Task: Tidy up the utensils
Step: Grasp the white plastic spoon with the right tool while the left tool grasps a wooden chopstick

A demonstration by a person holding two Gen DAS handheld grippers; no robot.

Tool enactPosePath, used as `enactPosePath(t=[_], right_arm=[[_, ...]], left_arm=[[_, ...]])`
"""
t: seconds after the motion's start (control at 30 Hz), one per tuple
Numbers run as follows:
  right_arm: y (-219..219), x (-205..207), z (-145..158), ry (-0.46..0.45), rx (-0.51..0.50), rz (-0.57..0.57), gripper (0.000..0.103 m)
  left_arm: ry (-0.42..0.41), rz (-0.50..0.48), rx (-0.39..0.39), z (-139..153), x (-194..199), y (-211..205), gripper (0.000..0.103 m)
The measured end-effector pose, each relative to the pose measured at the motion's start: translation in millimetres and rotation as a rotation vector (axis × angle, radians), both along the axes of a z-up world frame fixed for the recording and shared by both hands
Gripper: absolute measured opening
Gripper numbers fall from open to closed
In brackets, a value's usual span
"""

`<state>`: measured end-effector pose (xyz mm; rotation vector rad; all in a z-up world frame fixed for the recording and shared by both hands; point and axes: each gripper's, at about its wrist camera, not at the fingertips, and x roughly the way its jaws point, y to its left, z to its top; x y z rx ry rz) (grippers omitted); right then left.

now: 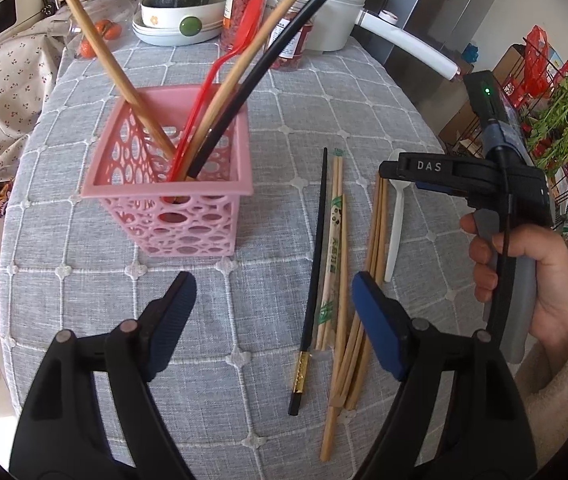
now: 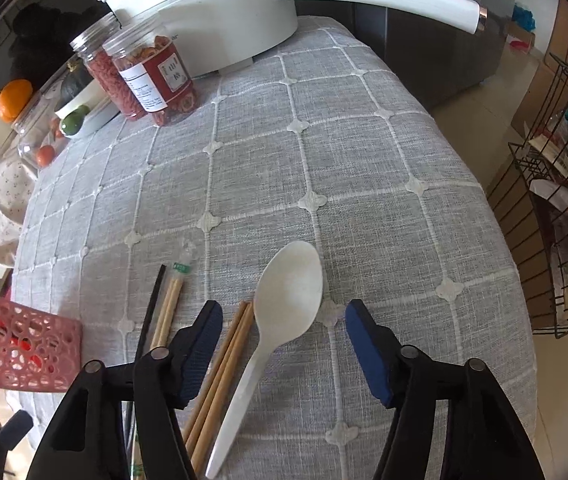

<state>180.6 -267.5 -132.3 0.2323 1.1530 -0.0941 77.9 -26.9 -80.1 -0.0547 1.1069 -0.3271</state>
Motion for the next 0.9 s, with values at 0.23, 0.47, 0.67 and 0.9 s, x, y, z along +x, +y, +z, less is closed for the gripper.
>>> enactPosePath(t=[0.23, 0.47, 0.67, 0.9], right_arm=[[-2.1, -0.1, -1.1, -0.001, -0.027, 0.017, 0.036], [-25.6, -22.9, 16.4, 0.004, 0.069, -0.007, 0.036], [-36.4, -49.4, 35.5, -0.004, 0.102, 0.063, 0.036], [-46.9, -74.5, 50.2, -0.024, 0.138, 0.120, 0.036]], left_arm=[[-0.005, -0.036, 0.007, 0.6, -4.7, -7.1, 0.063], [0.001, -0.108, 0.010, -0.2, -8.1, -26.5, 0.036], [0.004, -0.197, 0.052, -0.4, -10.8, -59.2, 0.024], [0.077, -0.223, 0.039, -16.6, 11.4, -107.0, 0.018]])
